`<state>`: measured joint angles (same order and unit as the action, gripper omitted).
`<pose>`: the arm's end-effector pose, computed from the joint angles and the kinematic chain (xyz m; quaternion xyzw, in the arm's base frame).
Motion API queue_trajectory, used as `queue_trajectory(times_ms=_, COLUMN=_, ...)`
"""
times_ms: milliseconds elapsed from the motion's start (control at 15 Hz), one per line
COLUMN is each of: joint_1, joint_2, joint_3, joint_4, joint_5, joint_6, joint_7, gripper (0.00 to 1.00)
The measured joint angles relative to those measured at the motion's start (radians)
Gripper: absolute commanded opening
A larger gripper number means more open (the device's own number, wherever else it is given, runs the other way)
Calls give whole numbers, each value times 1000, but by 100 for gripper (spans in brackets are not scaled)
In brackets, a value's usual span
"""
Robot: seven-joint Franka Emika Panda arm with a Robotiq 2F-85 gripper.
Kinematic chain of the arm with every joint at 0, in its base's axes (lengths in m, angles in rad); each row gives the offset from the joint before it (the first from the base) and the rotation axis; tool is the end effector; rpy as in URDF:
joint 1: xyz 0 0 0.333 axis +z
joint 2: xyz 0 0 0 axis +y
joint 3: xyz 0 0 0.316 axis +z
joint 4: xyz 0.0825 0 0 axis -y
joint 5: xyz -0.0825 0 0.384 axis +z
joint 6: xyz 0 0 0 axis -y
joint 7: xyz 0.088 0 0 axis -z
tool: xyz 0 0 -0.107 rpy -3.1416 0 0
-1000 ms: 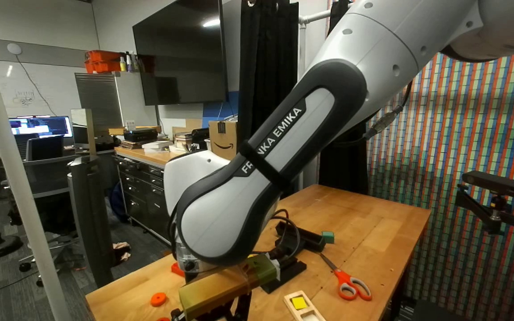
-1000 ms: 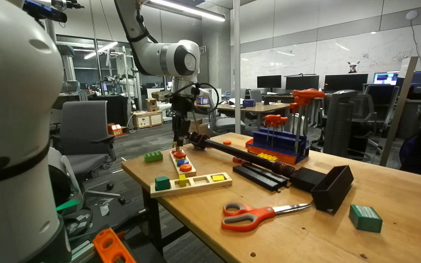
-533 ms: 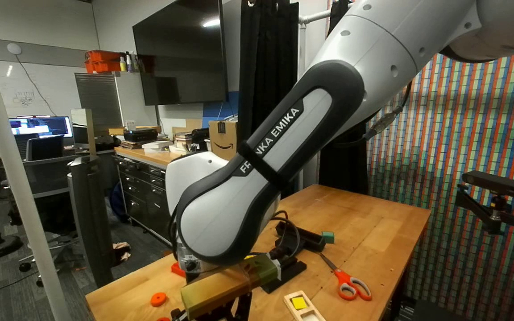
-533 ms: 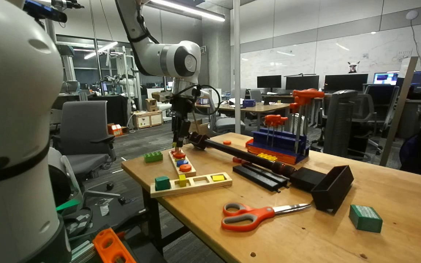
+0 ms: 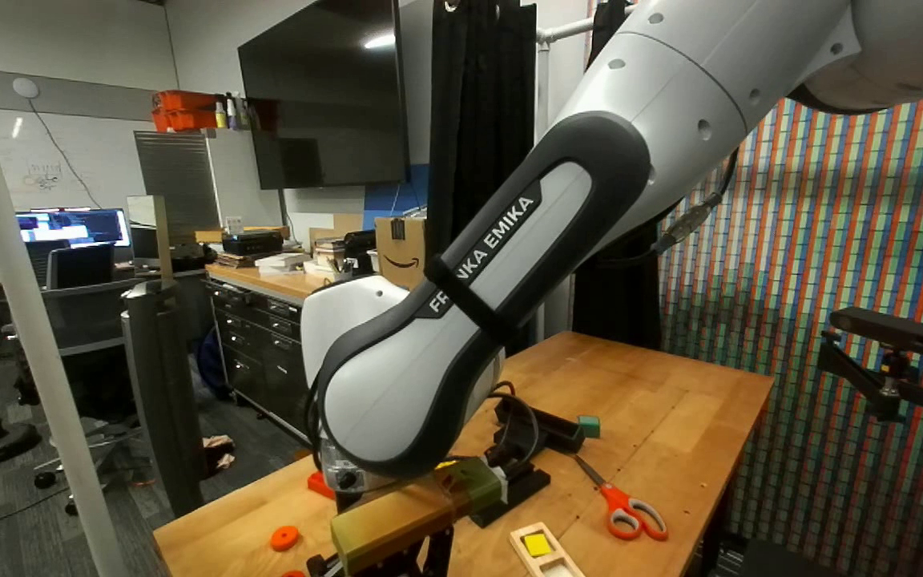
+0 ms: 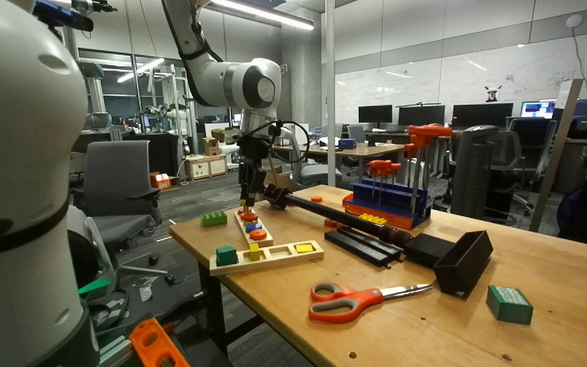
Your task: Take the round orange and yellow blocks from the table and put them on the third and fourth position from the right on the wooden board respectively
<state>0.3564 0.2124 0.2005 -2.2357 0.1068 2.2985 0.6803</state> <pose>0.4464 0.2813 0.2654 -0.9906 0.1002 0.0934 0.0050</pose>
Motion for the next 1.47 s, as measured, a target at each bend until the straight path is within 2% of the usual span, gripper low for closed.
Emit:
queue_trajectory(times_ms=67, joint_1=0, joint_2=0, joint_3=0, joint_4=0, joint_5=0, joint_6=0, joint_7=-3, gripper=67)
queue_trajectory(times_ms=133, joint_1=0, joint_2=0, joint_3=1, joint_4=-1, joint_5=0, joint_6=0, joint_7=-7, gripper=68)
queue_trajectory(times_ms=400, joint_1=1, joint_2=3, joint_3=8, joint_4=-31, joint_5=-9, joint_6=14, joint_7=-12, gripper=98)
queue_trajectory(times_ms=667, joint_1=4, joint_2=3, joint_3=13, joint_4=-53, joint_5=-34, joint_6=38, joint_7=-12, gripper=100)
queue_trajectory(times_ms=1133, joint_1=3, joint_2=-28, joint_3=4, joint_4=-54, joint_5=-186, joint_6=77, joint_7=-1, gripper=100)
queue_trajectory(times_ms=1467, joint_1=0, joint_2=-116, joint_3=1, joint_4=-24, joint_5=-298, joint_6=29, joint_7=34, gripper=100)
